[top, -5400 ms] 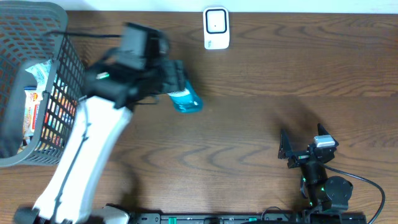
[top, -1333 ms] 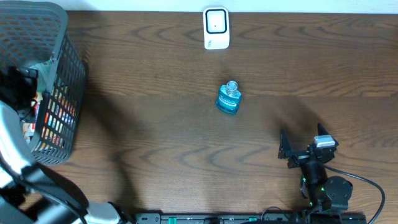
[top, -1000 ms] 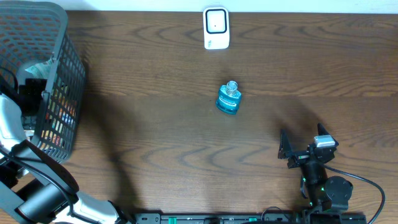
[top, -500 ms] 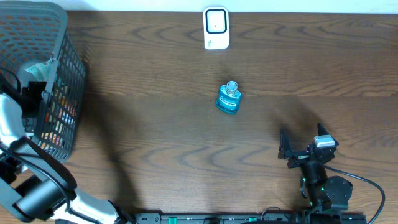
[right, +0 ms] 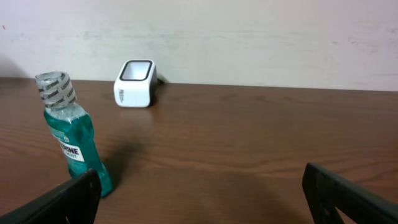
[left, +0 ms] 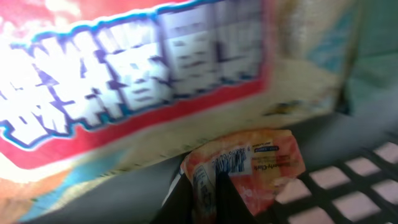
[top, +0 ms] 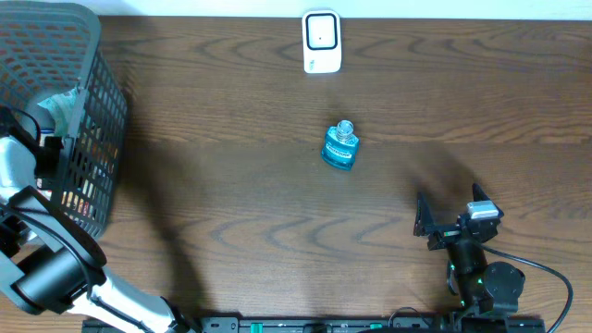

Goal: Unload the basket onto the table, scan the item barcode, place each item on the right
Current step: 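Reach the left gripper into the basket and grasp the orange snack box, then carry the orange box toward the scanner and place it on the table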

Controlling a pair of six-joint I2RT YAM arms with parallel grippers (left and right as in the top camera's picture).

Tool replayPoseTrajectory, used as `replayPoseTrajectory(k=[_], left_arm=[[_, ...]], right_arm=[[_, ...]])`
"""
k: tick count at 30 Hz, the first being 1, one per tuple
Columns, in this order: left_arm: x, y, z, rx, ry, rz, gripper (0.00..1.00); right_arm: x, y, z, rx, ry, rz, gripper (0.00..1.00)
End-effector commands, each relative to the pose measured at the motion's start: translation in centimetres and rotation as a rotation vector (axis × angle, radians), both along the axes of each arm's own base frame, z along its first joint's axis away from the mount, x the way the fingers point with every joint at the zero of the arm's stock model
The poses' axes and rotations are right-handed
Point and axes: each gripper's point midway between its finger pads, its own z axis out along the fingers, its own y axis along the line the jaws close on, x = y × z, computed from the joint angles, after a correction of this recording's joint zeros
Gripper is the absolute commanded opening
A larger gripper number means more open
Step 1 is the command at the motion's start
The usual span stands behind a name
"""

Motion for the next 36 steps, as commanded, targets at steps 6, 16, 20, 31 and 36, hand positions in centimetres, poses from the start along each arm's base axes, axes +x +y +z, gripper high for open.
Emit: replayPoseTrajectory(k=[6,16,20,31,36], left_arm=[[1.9,2.2,16.6,0.281,-0.332,0.008,0.07],[-4.7,-3.7,34.7,0.646,-0.666,0.036,0.08],[-4.9,-10.8,35.7,0.614,-0.732,-0.172,0.07],[-4.1,-26.8,20.8,0.467,-0.381,-0.772,0.07],[-3.5,-31.7,12.2,0.352,-0.235,-0.795,0.07]], right_arm=[[0.0,-0.1,-0.1,0.013,0.004,-0.009,0.99],[0.0,-0.1,-0.1,0.013,0.004,-0.009,0.99],[0.0,-0.1,-0.1,0.013,0.004,-0.009,0.99],[0.0,-0.1,-0.1,0.013,0.004,-0.009,0.99],[0.0,-0.1,-0.1,0.013,0.004,-0.009,0.99]])
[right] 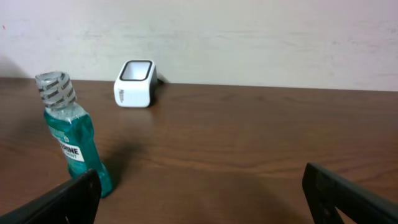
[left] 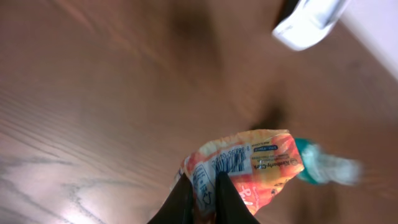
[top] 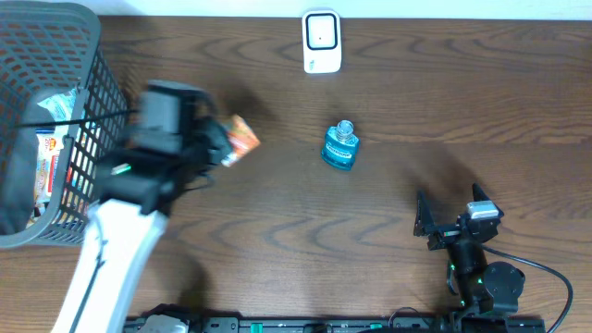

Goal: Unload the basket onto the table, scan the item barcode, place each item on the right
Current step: 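Carry the orange box toward the scanner and place it on the table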

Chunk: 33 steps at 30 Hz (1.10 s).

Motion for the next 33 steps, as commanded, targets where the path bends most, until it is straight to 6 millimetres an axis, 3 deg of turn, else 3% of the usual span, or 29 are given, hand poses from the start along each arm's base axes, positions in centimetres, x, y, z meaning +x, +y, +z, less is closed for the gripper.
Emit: replayPoseTrajectory(k=[1,5,10,14,15,16,18,19,20,25,30,33], left_arm=[[0.0,-1.6,-4.9,0.006,0.100,0.084,0.07],[0.4,-5.1,-10.4,-0.058,0.220,0.192,0.07],[0.4,-8.3,-14.1,-0.135,0.328,0.248,0.07],[1.2,-10.4,-15.6,-0.194,0.349,0.230,0.08],[1.3,-10.5,-15.9,-0.193,0.348,0.229,0.17],[1.4,-10.4,-16.0,-0.188,0.348,0.231,0.44],[1.5,-10.3,-15.9,-0.188,0.344,0.233,0.74],[1.5,-10.4,-15.6,-0.203,0.345,0.228,0.89],[1.5,-10.5,-15.2,-0.221,0.345,0.223,0.94],[2.1,-10.1,-11.0,-0.260,0.235,0.151,0.98],[4.0,-7.6,-2.3,-0.177,-0.085,-0.003,0.99],[4.9,-3.5,4.5,-0.029,-0.332,-0.018,1.00]], right_arm=[[0.0,-0.1,-0.1,0.013,0.003,-0.009,0.99],[0.0,-0.1,-0.1,0.013,0.003,-0.009,0.99],[0.0,-0.1,-0.1,0.013,0.003,-0.009,0.99],[0.0,-0.1,-0.1,0.013,0.003,-0.009,0.99],[0.0,-0.1,-0.1,0.013,0.003,-0.009,0.99],[0.0,-0.1,-0.1,0.013,0.003,-0.009,0.99],[0.0,-0.1,-0.1,0.013,0.003,-0.008,0.99],[0.0,-0.1,-0.1,0.013,0.003,-0.009,0.99],[0.0,-0.1,-0.1,0.013,0.003,-0.009,0.99],[0.0,-0.1,-0.1,0.013,0.003,-0.009,0.99],[0.0,-0.1,-0.1,0.013,0.003,-0.009,0.99],[0.0,-0.1,-0.1,0.013,0.003,-0.009,0.99]])
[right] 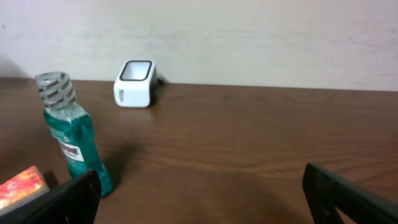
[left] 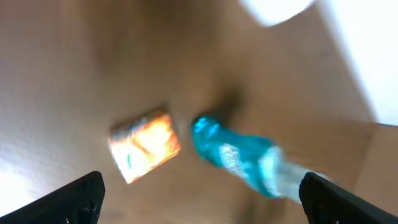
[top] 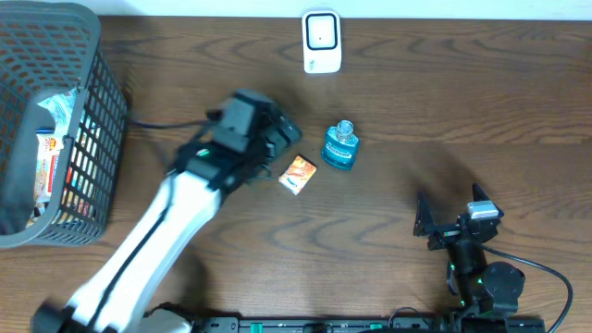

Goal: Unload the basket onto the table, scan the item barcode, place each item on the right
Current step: 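Carry the orange box toward the scanner and place it on the table, then reach the left gripper into the basket and grasp the yellow snack bag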

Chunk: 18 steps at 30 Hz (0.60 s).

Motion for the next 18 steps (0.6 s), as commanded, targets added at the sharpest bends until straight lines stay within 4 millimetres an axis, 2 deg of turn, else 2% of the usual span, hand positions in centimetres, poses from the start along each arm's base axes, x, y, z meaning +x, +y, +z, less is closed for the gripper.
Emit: replayPoseTrajectory(k=[1,3,4,6,8,10,12,14,18], left_arm=[[1.6,5.6,8.7,0.257,-0.330,0.017,0.98],[1.3,10.5,12.7,0.407,-0.437,0.168,0.98],[0.7,13.9,14.9,0.487,-0.476,0.304,0.98],[-0.8,19.1,18.1,0.571,-0.523,0.525,0.98],[-2.1,23.0,20.4,0.596,-0.558,0.682,0.98],[-3.2,26.4,21.9,0.605,-0.569,0.798,0.98],[-4.3,29.9,22.6,0.593,-0.562,0.934,0.98],[-5.3,33.0,22.5,0.578,-0.543,1.061,0.98],[-5.9,37.8,19.6,0.513,-0.448,1.189,0.98]], right_arm=[[0.0,-0.1,-0.1,0.013,0.004,-0.009,0.99],[0.0,-0.1,-0.1,0.013,0.004,-0.009,0.99],[0.0,-0.1,-0.1,0.013,0.004,-0.009,0.99],[0.0,-0.1,-0.1,0.013,0.003,-0.009,0.99],[0.0,-0.1,-0.1,0.013,0.004,-0.009,0.99],[0.0,-0.1,-0.1,0.013,0.004,-0.009,0.99],[0.0,-0.1,-0.1,0.013,0.004,-0.009,0.99],[0.0,-0.1,-0.1,0.013,0.004,-0.009,0.99],[0.0,-0.1,-0.1,0.013,0.003,-0.009,0.99]])
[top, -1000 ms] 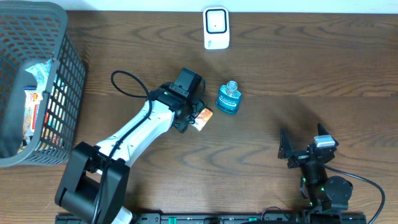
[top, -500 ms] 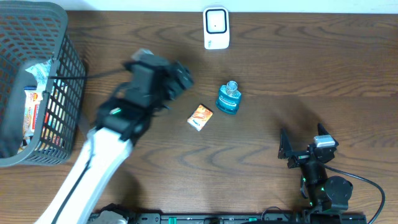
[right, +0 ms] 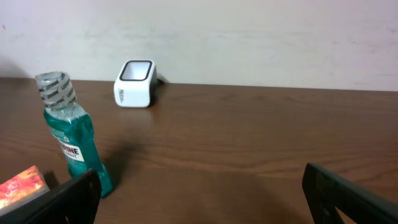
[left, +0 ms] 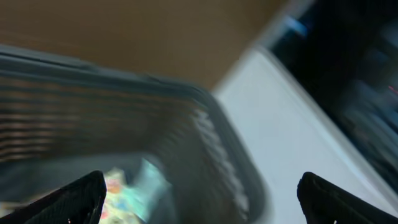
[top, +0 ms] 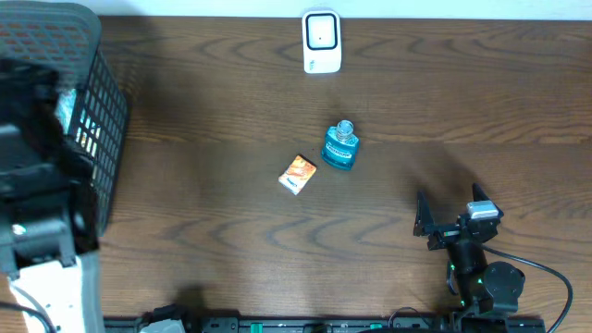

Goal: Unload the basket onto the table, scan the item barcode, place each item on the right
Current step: 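Reach the left gripper into the basket and grasp the yellow snack bag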

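A small orange packet (top: 298, 173) lies flat mid-table, just left of the blue mouthwash bottle (top: 339, 148); its corner (right: 22, 185) also shows in the right wrist view. The white scanner (top: 321, 42) stands at the far edge. My left arm (top: 37, 213) is over the basket (top: 88, 111) at the left. My left gripper (left: 199, 205) is open above the basket's rim (left: 211, 137) in a blurred view, holding nothing. My right gripper (right: 199, 199) rests open at the near right, facing the bottle (right: 71, 146) and the scanner (right: 135, 83).
The dark wire basket holds several packaged goods (left: 124, 186). A white wall (right: 249, 37) runs behind the table's far edge. The right arm's base (top: 481, 277) sits at the near right edge.
My left arm has moved from beside the bottle mid-table to over the basket at the left. Its gripper is still open. The orange packet stays where it lay; the right arm is unmoved.
My left gripper was shut on the orange packet inside the basket. Then it held the packet over the table between basket and bottle. Then it was open, with the packet lying left of the bottle. Now it is back over the basket.
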Controlling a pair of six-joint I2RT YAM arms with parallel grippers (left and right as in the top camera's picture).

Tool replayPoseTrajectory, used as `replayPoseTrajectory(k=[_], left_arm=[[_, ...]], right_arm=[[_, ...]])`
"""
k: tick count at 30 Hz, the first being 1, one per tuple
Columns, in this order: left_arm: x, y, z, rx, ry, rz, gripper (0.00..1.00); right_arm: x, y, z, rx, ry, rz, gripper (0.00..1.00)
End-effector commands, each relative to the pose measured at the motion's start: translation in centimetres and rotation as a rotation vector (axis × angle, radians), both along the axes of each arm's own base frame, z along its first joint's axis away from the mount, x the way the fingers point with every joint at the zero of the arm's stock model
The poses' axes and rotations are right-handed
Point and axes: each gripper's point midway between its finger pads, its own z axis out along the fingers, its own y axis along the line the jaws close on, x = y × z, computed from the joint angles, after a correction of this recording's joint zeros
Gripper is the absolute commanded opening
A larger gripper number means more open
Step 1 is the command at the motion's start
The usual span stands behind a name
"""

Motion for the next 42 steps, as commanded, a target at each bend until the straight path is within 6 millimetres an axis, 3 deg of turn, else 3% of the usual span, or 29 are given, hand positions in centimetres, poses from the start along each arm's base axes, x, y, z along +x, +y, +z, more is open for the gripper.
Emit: replayPoseTrajectory(k=[1,5,11,18,22,27,32,38,42], left_arm=[[0.0,3.6,-2.8,-0.123,-0.011,0.088,0.98],[1.3,6.8,-8.6,-0.342,0.013,0.104,0.98],[4.0,8.9,-16.5,-0.582,0.112,0.004,0.98],[5.0,13.5,-22.4,-0.330,0.510,-0.186,0.98],[5.2,14.1,-26.4,-0.287,0.691,-0.292,0.98],[4.8,13.8,-30.8,-0.345,0.798,-0.338,0.98],[3.2,12.5,-33.2,-0.430,0.889,-0.358,0.98],[2.5,11.2,-33.8,-0.291,1.100,-0.626,0.98],[2.4,11.1,-33.9,-0.285,1.111,-0.639,0.98]], right_arm=[[0.0,-0.1,-0.1,0.013,0.004,-0.008,0.99],[0.0,-0.1,-0.1,0.013,0.004,-0.008,0.99],[0.0,-0.1,-0.1,0.013,0.003,-0.008,0.99],[0.0,-0.1,-0.1,0.013,0.004,-0.008,0.99],[0.0,-0.1,-0.1,0.013,0.003,-0.008,0.99],[0.0,-0.1,-0.1,0.013,0.003,-0.008,0.99],[0.0,-0.1,-0.1,0.013,0.004,-0.008,0.99],[0.0,-0.1,-0.1,0.013,0.003,-0.008,0.99],[0.0,-0.1,-0.1,0.013,0.004,-0.008,0.99]])
